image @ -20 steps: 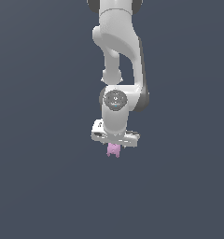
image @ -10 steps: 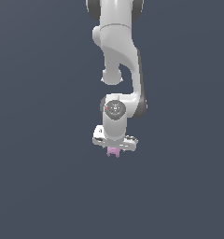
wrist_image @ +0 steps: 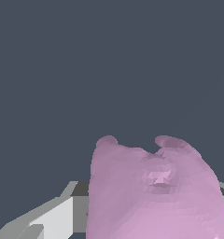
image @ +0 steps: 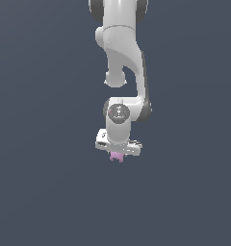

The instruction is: Pick up the object and move it to a goal position.

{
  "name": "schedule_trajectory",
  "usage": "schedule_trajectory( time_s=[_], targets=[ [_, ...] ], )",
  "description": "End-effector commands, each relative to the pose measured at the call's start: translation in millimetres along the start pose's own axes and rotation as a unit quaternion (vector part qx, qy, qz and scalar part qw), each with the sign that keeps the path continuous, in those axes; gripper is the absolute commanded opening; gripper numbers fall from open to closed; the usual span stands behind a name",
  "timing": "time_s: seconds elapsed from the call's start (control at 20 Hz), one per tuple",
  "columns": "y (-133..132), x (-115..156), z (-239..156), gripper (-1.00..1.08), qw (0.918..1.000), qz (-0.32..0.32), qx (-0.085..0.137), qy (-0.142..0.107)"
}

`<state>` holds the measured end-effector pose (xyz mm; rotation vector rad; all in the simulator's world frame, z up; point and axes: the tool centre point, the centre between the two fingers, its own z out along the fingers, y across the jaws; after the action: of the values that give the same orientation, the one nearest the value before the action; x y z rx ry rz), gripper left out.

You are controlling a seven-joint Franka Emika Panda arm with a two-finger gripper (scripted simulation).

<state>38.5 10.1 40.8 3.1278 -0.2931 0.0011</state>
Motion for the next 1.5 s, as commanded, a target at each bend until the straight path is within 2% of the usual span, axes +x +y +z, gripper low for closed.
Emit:
schedule_trajectory(
  time_s=[0.0,0.35,0.7,1.0,1.45],
  targets=[
    [0,0,0,-1.00,1.0000,0.000,0.000,0.000],
    [3,-2,-8,-1.00,1.0000,0.000,0.000,0.000],
    [16,-10,-37,-1.00,1.0000,0.000,0.000,0.000],
    [36,-23,-82,-1.00,1.0000,0.000,0.000,0.000],
    [76,-47,-174,-1.00,1.0000,0.000,0.001,0.000]
  ],
)
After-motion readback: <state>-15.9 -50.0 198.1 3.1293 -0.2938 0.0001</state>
